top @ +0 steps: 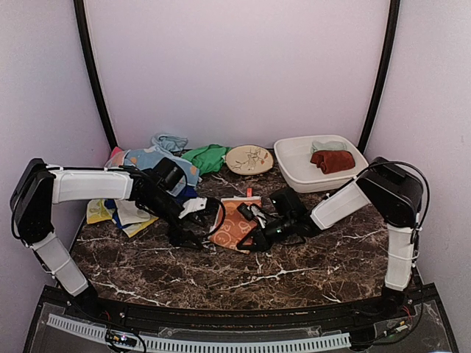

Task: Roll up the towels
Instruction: Roll the towel at the center of the board.

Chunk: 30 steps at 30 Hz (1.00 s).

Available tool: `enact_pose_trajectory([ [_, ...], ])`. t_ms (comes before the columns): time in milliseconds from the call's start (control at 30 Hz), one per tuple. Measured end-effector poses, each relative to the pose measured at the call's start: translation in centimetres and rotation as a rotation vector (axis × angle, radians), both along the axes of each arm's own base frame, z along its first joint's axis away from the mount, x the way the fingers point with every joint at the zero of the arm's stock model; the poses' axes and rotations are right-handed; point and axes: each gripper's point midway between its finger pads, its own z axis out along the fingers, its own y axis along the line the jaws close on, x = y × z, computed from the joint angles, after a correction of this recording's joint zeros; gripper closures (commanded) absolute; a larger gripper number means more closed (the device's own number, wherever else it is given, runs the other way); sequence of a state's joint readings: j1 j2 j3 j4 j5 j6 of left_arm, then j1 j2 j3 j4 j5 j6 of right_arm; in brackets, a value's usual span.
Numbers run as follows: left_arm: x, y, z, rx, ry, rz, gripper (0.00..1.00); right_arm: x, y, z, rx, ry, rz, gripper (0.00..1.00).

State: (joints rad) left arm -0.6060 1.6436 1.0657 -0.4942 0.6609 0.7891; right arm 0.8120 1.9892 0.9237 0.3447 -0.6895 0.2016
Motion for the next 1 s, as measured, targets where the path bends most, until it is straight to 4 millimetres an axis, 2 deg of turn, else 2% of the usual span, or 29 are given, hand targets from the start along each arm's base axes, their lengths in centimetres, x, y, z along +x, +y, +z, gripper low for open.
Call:
enact_pose_trajectory([
  [200,-2.4,-3.1,-1.6,0.059,-0.131,-0.173,0.14,-0.8,0.1,0.3,0.058,0.269,0.012,1.0],
  [400,-1.6,-4.9,-3.4,0.106,-0.237,-0.243,0.21,-1.3,-0.2,0.8,0.067,0.421,0.004,1.0],
  [467,-1.2,-5.1,-4.1,0.12,-0.261,-0.252,0.28,-1.3,-0.3,0.9,0.066,0.454,-0.005,1.0],
  [600,-0.6,-5.1,-5.2,0.146,-0.282,-0.256,0.5,-1.2,-0.5,0.8,0.063,0.504,-0.017,1.0],
  [733,-0.1,-5.2,-5.4,0.145,-0.297,-0.244,0.73,-1.1,-0.3,0.8,0.062,0.531,-0.022,1.0],
  [833,0.0,-5.4,-5.5,0.14,-0.294,-0.23,0.8,-1.1,-0.3,0.8,0.063,0.537,-0.025,1.0],
  [900,0.1,-5.5,-5.7,0.141,-0.289,-0.223,0.84,-1.0,-0.3,0.7,0.063,0.534,-0.028,0.93],
  [1000,0.3,-5.2,-6.9,0.157,-0.249,-0.205,0.96,-0.8,-0.3,0.6,0.065,0.512,-0.041,0.89],
])
